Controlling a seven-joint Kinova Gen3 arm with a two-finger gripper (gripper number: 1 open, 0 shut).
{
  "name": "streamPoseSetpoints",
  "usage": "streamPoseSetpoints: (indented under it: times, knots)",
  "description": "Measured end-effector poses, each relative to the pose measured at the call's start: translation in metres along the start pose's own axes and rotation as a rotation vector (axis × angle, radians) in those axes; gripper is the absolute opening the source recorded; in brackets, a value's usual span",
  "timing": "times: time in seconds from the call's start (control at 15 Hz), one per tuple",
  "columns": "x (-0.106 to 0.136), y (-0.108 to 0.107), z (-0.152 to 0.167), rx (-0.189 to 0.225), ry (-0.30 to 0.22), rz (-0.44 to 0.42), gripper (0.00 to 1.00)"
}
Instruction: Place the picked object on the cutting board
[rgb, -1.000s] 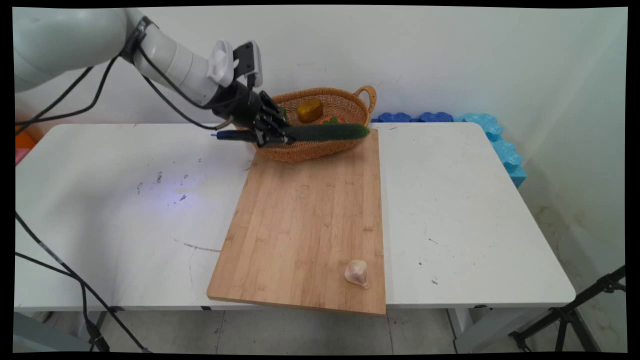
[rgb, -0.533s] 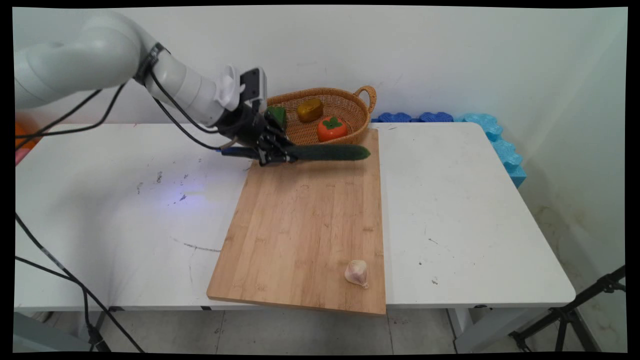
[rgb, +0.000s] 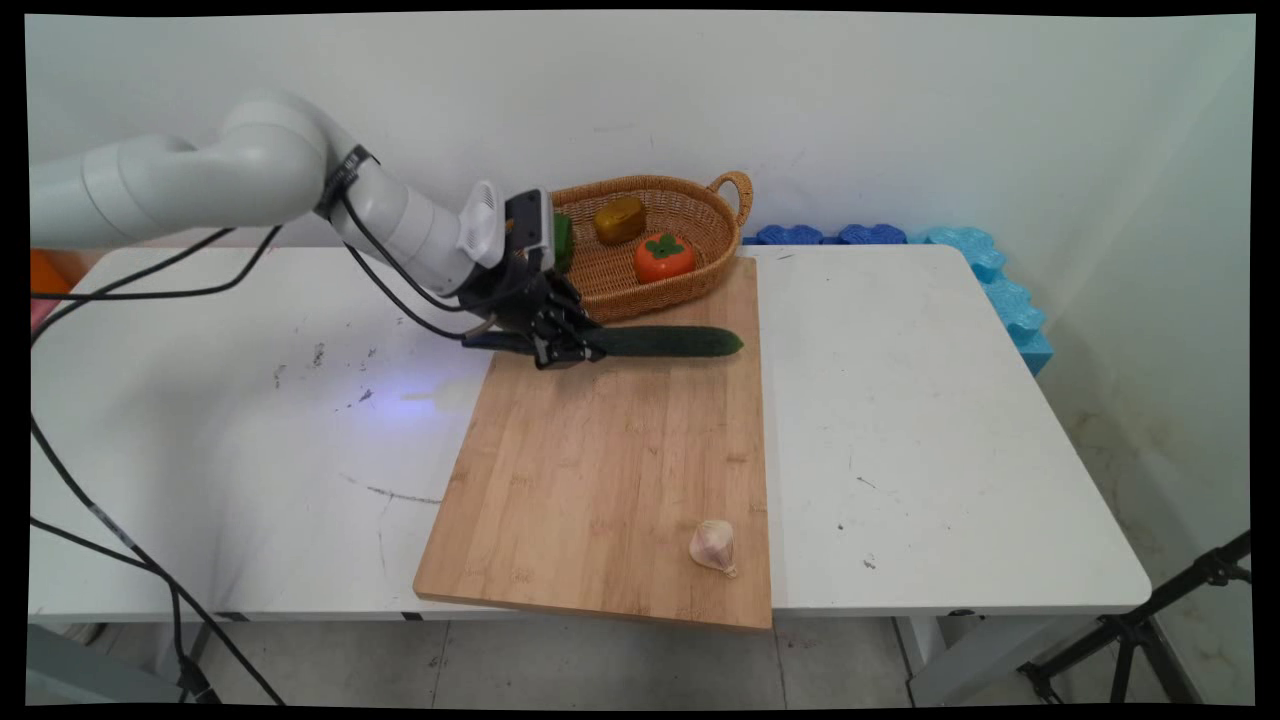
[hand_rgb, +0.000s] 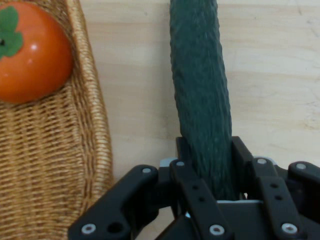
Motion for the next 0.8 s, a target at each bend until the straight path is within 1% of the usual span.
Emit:
streamPoseSetpoints:
  times: [0.33,0.4,0.8]
  knots:
    - [-0.008,0.006,0.018,-0.015,-0.006,-0.015,0.00]
    - [-0.009,0.007,0.020,-0.016,-0.007,-0.016,1.00]
    - [-0.014,0.013,0.028,-0.024,-0.006,-0.013,1.00]
